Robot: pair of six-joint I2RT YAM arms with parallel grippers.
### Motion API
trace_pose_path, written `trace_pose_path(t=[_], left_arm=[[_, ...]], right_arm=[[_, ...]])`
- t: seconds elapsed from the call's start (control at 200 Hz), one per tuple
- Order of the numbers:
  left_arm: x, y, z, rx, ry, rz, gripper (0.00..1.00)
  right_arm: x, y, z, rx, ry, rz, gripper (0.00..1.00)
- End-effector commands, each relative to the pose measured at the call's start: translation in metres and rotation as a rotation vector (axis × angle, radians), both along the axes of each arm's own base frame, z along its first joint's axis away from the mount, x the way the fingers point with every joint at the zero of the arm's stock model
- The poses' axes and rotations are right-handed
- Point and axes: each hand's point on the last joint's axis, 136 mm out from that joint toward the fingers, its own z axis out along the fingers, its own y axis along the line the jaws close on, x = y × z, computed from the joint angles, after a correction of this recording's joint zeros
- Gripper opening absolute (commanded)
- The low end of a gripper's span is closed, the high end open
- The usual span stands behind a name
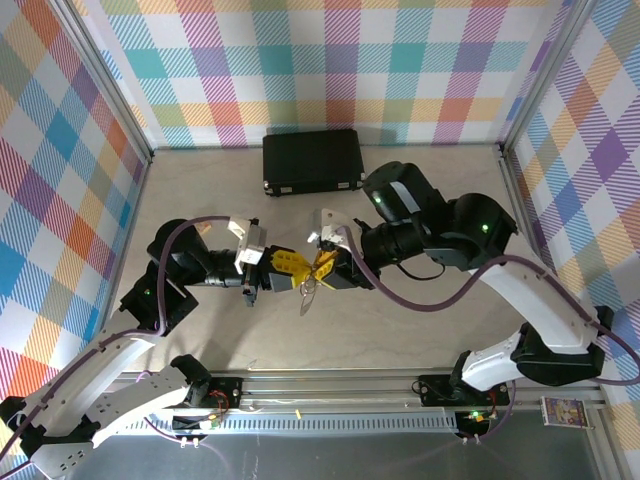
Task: Put the keys on the keyring
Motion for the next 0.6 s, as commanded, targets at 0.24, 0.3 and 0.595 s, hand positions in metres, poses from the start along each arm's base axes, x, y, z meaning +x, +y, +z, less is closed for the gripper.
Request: trace_pose_path(t=[0.24, 0.3, 0.595], left_arm=[[-0.0243, 0.0103, 0.0349, -0.125, -0.070, -0.073, 0.00], [-0.0253, 0.0110, 0.0354, -0.125, -0.070, -0.075, 0.00], [-0.0291, 0.0141, 0.0372, -0.132, -0.073, -0.077, 0.00]], right_arm=[[0.0039, -0.0049, 0.0103, 0.066, -0.029, -0.058, 0.21], [0.0050, -0.0049, 0.0091, 0.060, -0.030, -0.063, 0.19], [0.0049, -0.0059, 0.0058, 0.055, -0.018, -0.070, 0.30]])
